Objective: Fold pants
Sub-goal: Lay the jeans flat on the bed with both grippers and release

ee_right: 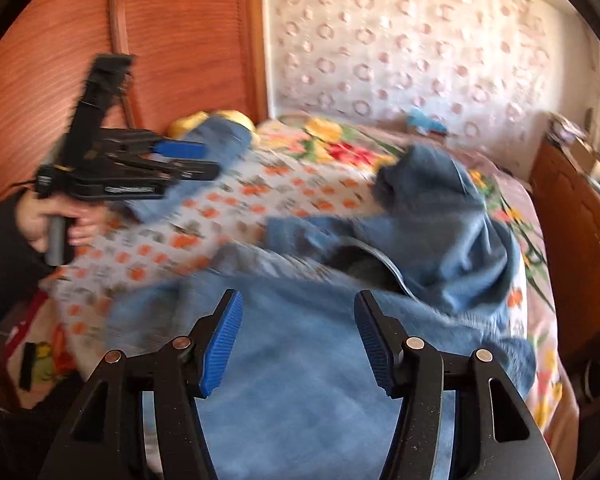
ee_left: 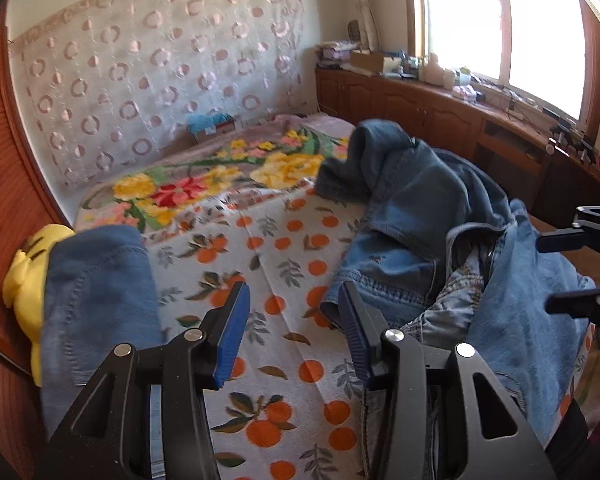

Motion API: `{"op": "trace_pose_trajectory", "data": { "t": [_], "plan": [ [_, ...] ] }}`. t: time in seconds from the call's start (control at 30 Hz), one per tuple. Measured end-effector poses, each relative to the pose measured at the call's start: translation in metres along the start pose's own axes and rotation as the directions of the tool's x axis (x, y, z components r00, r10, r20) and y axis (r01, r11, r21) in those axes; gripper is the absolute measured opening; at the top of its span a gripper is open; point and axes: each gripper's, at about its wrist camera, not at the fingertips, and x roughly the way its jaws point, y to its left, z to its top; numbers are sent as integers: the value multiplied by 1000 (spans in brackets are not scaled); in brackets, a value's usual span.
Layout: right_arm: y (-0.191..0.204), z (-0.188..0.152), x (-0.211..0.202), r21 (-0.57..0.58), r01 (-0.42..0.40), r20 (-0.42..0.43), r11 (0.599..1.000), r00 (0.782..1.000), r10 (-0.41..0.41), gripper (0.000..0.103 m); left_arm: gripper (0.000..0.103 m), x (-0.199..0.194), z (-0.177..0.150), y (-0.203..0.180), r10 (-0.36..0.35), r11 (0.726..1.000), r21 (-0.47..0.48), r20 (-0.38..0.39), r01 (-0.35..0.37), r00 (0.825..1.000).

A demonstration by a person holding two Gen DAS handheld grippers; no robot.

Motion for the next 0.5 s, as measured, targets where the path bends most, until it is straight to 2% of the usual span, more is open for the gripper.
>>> {"op": "trace_pose_trajectory", "data": {
  "t": [0.03, 0.17, 0.4, 0.5],
  "plan": [
    [5, -1, -2, 19, 16, -9, 1000, 1000, -16, 60, 47, 8, -2, -2, -7, 1000, 3, -17, 7, 1000],
    [-11, -15, 35, 94, 72, -54, 993, 996, -67, 60, 47, 36, -2, -9, -44, 999, 13, -62, 45, 997],
    [-10, -14, 61, 135, 82, -33, 987, 996, -78, 60, 47, 67, 3, -15, -84, 996, 5, -134, 85, 987],
    [-7, -11, 61, 148, 71, -36, 986, 997, -66, 61, 41, 75, 4, -18, -102, 995, -1, -158, 103, 982]
  ]
}}
